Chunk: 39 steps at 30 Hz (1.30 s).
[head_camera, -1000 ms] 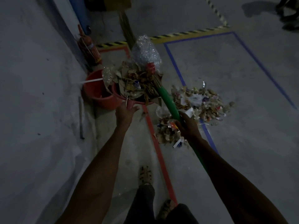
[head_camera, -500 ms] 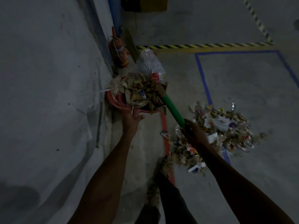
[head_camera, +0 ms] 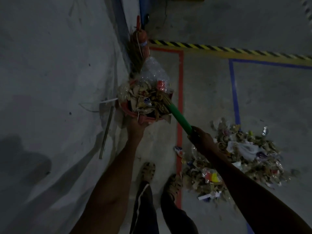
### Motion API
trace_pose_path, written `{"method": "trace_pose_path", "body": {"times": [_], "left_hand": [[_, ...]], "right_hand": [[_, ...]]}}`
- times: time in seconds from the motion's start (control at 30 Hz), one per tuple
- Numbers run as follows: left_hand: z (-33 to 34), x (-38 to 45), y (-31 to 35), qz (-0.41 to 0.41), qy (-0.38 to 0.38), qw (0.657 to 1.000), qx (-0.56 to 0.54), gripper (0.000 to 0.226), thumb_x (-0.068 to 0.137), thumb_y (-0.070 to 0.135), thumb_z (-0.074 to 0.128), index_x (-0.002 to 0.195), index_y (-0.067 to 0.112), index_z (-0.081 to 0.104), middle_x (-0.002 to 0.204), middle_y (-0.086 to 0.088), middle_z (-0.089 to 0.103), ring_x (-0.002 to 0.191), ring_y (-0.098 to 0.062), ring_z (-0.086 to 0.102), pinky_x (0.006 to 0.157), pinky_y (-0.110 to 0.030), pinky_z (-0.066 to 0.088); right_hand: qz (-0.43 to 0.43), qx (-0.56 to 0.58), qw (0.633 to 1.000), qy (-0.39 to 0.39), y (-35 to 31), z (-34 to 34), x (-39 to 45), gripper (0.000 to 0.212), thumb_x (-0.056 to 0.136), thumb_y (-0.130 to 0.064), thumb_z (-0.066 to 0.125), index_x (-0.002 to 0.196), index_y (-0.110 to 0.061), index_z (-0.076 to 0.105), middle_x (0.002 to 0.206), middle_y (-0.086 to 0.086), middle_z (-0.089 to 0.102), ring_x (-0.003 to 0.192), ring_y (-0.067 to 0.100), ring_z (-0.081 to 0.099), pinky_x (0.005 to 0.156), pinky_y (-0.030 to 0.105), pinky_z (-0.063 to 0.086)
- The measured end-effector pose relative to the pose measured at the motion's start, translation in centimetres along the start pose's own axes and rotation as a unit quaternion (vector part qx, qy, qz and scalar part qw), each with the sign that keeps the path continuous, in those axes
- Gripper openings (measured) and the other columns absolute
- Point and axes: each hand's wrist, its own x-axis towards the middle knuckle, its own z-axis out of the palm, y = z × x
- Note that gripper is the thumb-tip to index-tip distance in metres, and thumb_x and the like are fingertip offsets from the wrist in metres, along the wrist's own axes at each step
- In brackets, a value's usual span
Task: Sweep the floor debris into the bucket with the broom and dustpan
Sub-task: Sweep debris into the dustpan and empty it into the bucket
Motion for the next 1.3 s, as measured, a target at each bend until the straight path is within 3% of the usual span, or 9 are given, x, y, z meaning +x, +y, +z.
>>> {"method": "trace_pose_path", "body": {"times": [0.3, 0.43, 0.57, 0.73, 0.87, 1.0, 1.07, 1.17, 1.3], "left_hand": [[1.6, 9.6, -7.2, -0.064, -0.012, 0.995, 0.073, 0.093, 0.054, 0.06, 0.076, 0.129, 0.009, 0.061, 0.126, -0.008, 0.064, 0.117, -0.025, 0.059, 0.095, -0.038, 0.05], [1.5, 11.3, -7.2, -0.087, -0.042, 0.991, 0.095, 0.084, 0.065, 0.038, 0.087, 0.135, 0.004, 0.055, 0.131, -0.015, 0.06, 0.12, -0.031, 0.056, 0.099, -0.043, 0.047], [3.0, 14.3, -13.1, -0.124, -0.041, 0.987, 0.095, 0.103, 0.057, 0.064, 0.079, 0.14, 0.01, 0.05, 0.139, -0.014, 0.055, 0.127, -0.033, 0.052, 0.102, -0.048, 0.046], [0.8, 12.0, -6.4, -0.144, -0.08, 0.98, 0.115, 0.078, 0.078, 0.027, 0.083, 0.142, 0.001, 0.046, 0.144, -0.019, 0.048, 0.132, -0.034, 0.046, 0.108, -0.037, 0.038], [0.3, 11.4, -4.7, -0.117, -0.101, 0.98, 0.127, 0.071, 0.079, 0.025, 0.081, 0.137, -0.001, 0.051, 0.14, -0.019, 0.052, 0.129, -0.033, 0.049, 0.091, -0.021, 0.036], [0.6, 12.5, -2.9, -0.092, -0.091, 0.975, 0.179, 0.062, 0.08, 0.02, 0.08, 0.133, -0.002, 0.055, 0.137, -0.019, 0.055, 0.127, -0.033, 0.05, 0.098, -0.026, 0.036], [0.8, 13.4, -2.2, -0.1, -0.082, 0.964, 0.232, 0.075, 0.081, 0.029, 0.079, 0.144, 0.005, 0.045, 0.146, -0.02, 0.047, 0.134, -0.036, 0.043, 0.11, -0.042, 0.037], [1.2, 13.8, -1.8, -0.122, -0.052, 0.964, 0.23, 0.083, 0.088, 0.026, 0.071, 0.155, 0.014, 0.023, 0.146, -0.022, 0.045, 0.128, -0.038, 0.051, 0.101, -0.048, 0.049], [0.8, 12.5, -2.5, -0.067, -0.067, 0.929, 0.357, 0.063, 0.087, 0.031, 0.072, 0.14, 0.008, 0.047, 0.143, -0.017, 0.047, 0.131, -0.034, 0.047, 0.102, -0.043, 0.043]], "right_hand": [[0.044, -0.018, 0.997, -0.059, -0.3, 7.2, 8.6, 0.046, 0.099, -0.024, 0.061, 0.143, -0.017, 0.052, 0.105, 0.016, 0.072, 0.086, 0.035, 0.069, 0.067, 0.036, 0.051], [0.05, -0.02, 0.997, -0.062, -1.2, 8.9, 10.6, 0.044, 0.1, -0.026, 0.06, 0.142, -0.016, 0.054, 0.111, 0.017, 0.07, 0.089, 0.032, 0.067, 0.069, 0.028, 0.04], [0.064, -0.018, 0.995, -0.072, -1.6, 9.3, 11.7, 0.042, 0.098, -0.028, 0.063, 0.138, -0.018, 0.056, 0.109, 0.018, 0.071, 0.091, 0.036, 0.069, 0.068, 0.031, 0.045], [0.077, -0.007, 0.994, -0.079, -2.2, 8.8, 11.9, 0.042, 0.097, -0.03, 0.064, 0.136, -0.019, 0.057, 0.102, 0.015, 0.072, 0.08, 0.035, 0.07, 0.069, 0.046, 0.059], [0.082, 0.008, 0.994, -0.078, -2.5, 7.9, 11.6, 0.039, 0.097, -0.028, 0.062, 0.135, -0.021, 0.058, 0.099, 0.014, 0.072, 0.076, 0.035, 0.071, 0.067, 0.047, 0.06], [0.087, 0.015, 0.993, -0.081, -2.4, 7.2, 11.4, 0.041, 0.098, -0.03, 0.061, 0.138, -0.02, 0.055, 0.1, 0.014, 0.071, 0.078, 0.033, 0.07, 0.069, 0.047, 0.06], [0.086, 0.011, 0.993, -0.081, -2.4, 6.8, 11.4, 0.04, 0.099, -0.028, 0.06, 0.138, -0.018, 0.055, 0.095, 0.01, 0.069, 0.072, 0.026, 0.067, 0.067, 0.042, 0.06], [0.083, -0.001, 0.994, -0.075, -2.3, 6.4, 11.1, 0.038, 0.1, -0.027, 0.059, 0.136, -0.017, 0.056, 0.092, 0.009, 0.067, 0.069, 0.027, 0.066, 0.065, 0.039, 0.058], [0.085, -0.003, 0.993, -0.078, -1.9, 5.9, 10.3, 0.04, 0.098, -0.03, 0.061, 0.135, -0.017, 0.057, 0.1, 0.017, 0.071, 0.082, 0.038, 0.07, 0.072, 0.05, 0.06]]}}
